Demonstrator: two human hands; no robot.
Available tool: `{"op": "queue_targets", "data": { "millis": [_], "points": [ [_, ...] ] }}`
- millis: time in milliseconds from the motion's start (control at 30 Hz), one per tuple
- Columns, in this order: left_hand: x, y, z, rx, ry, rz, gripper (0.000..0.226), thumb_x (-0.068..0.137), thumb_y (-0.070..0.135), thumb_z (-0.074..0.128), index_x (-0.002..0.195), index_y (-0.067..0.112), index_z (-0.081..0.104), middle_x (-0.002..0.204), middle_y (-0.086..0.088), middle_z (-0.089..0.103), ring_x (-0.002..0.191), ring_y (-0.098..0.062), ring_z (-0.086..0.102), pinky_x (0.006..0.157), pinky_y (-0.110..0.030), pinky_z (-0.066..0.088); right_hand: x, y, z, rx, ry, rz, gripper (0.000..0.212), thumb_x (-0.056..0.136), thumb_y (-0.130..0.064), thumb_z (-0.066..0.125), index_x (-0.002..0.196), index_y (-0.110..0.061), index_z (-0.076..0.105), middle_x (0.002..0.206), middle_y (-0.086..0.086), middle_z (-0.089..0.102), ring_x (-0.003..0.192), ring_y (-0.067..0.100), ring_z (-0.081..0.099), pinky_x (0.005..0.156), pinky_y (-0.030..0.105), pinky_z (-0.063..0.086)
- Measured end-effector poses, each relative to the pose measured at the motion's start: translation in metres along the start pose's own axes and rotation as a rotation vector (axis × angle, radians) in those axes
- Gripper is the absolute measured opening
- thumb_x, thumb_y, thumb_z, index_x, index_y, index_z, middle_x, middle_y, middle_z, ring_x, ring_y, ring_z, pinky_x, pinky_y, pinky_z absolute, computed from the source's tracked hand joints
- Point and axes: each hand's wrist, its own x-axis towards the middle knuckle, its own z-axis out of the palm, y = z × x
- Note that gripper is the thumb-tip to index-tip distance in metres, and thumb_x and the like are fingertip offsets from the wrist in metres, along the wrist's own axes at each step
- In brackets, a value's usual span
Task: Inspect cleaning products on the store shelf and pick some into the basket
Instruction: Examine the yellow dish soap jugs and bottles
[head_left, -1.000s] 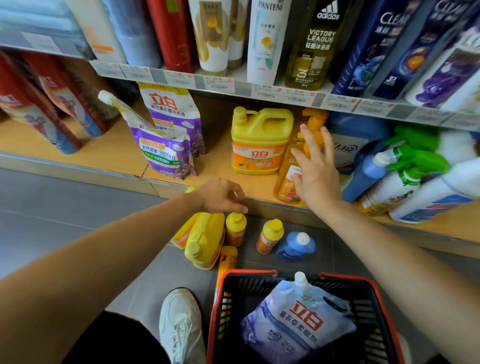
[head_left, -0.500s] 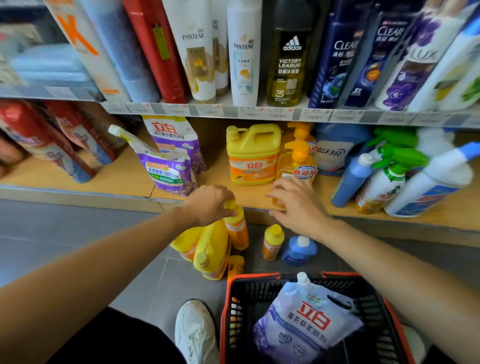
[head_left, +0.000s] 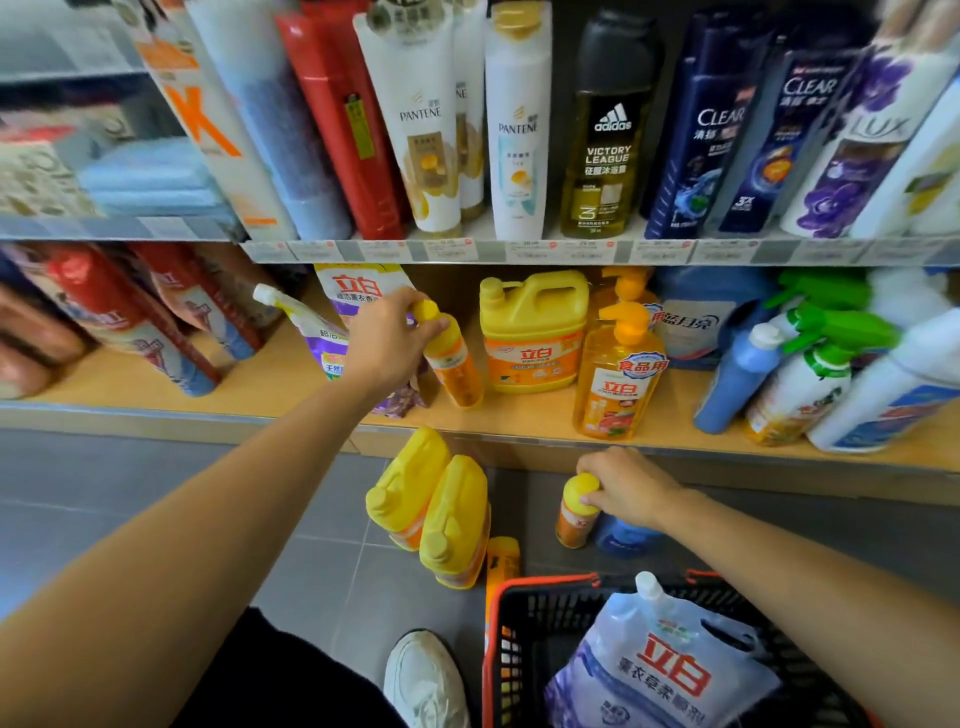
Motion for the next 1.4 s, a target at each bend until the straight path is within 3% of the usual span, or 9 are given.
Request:
{"op": "queue_targets", "data": {
  "millis": [133,267,400,600,733,833,1033,1267,1400],
  "points": [
    [0.014,-0.008,0.017,0.029,0.026,-0.066,0.041,0.092,0.044,0.071,0.116,0.012,0.064,0.111,-0.009,0.067,0.100,-0.024,0.059,0.080,-0.037,0.046,-0.006,-0.004,-0.020,0.041,0.106,-0.068,0.020,0.092,-0.037,0.066,0.085,-0.027,0.050,0.096,-0.001,0.065,0.091,0.020,0.060,0.070,0.032,0.042],
    [0.024,-0.004,0.025,0.095,0.020,-0.025,0.047,0.086,0.053,0.073,0.106,0.012,0.062,0.100,-0.008,0.068,0.093,-0.026,0.062,0.072,-0.037,0.045,-0.008,-0.015,-0.068,0.064,0.315,-0.164,0.019,0.092,-0.039,0.066,0.088,-0.022,0.060,0.079,-0.009,0.052,0.077,0.014,0.051,0.067,0.031,0.037],
    [0.027,-0.002,0.025,0.142,-0.069,0.101,0.043,0.094,0.047,0.066,0.126,0.020,0.057,0.109,-0.007,0.061,0.098,-0.029,0.061,0.078,-0.040,0.051,-0.002,-0.029,-0.117,0.097,0.426,-0.256,0.014,0.092,-0.031,0.067,0.098,-0.019,0.067,0.083,-0.008,0.055,0.078,0.016,0.053,0.068,0.030,0.035],
    [0.035,-0.010,0.018,0.140,-0.188,0.151,0.045,0.095,0.021,0.062,0.139,0.022,0.054,0.113,-0.013,0.061,0.104,-0.031,0.060,0.079,-0.035,0.042,0.035,-0.045,-0.148,0.012,0.351,-0.280,0.031,0.096,-0.023,0.062,0.127,-0.027,0.063,0.100,-0.005,0.051,0.097,0.019,0.051,0.082,0.037,0.044],
    [0.034,-0.011,0.021,0.149,-0.139,0.142,0.041,0.096,0.027,0.067,0.134,0.016,0.056,0.114,-0.014,0.064,0.105,-0.032,0.061,0.087,-0.044,0.052,0.057,-0.050,-0.146,0.056,0.279,-0.229,0.034,0.097,-0.009,0.057,0.121,-0.031,0.066,0.106,-0.001,0.050,0.101,0.020,0.049,0.084,0.035,0.041],
    [0.034,-0.010,0.024,0.151,-0.082,0.097,0.047,0.093,0.036,0.069,0.131,0.013,0.055,0.121,-0.014,0.059,0.104,-0.034,0.061,0.087,-0.047,0.052,0.067,-0.054,-0.148,0.123,0.306,-0.232,0.028,0.090,-0.016,0.067,0.115,-0.030,0.070,0.111,0.001,0.056,0.095,0.015,0.050,0.081,0.029,0.038],
    [0.037,-0.019,0.023,0.118,-0.098,0.207,0.046,0.095,0.010,0.062,0.139,0.020,0.058,0.119,-0.010,0.060,0.106,-0.029,0.062,0.086,-0.042,0.052,0.078,-0.062,-0.138,0.186,0.410,-0.215,0.047,0.085,-0.029,0.077,0.131,-0.026,0.064,0.119,0.001,0.065,0.100,0.018,0.058,0.079,0.028,0.041],
    [0.039,-0.024,0.022,0.080,-0.056,0.151,0.044,0.093,0.028,0.071,0.135,0.019,0.060,0.118,-0.009,0.063,0.098,-0.023,0.066,0.083,-0.036,0.052,0.083,-0.060,-0.136,0.131,0.488,-0.149,0.028,0.080,-0.047,0.078,0.083,-0.021,0.067,0.080,-0.006,0.058,0.081,0.016,0.053,0.067,0.030,0.034],
    [0.038,-0.024,0.022,0.090,-0.067,0.157,0.043,0.096,0.024,0.068,0.137,0.020,0.058,0.121,-0.009,0.066,0.104,-0.024,0.066,0.089,-0.044,0.056,0.083,-0.061,-0.138,0.125,0.447,-0.208,0.017,0.086,-0.029,0.076,0.098,-0.017,0.073,0.092,0.000,0.061,0.091,0.023,0.058,0.072,0.030,0.038]
  ]
}}
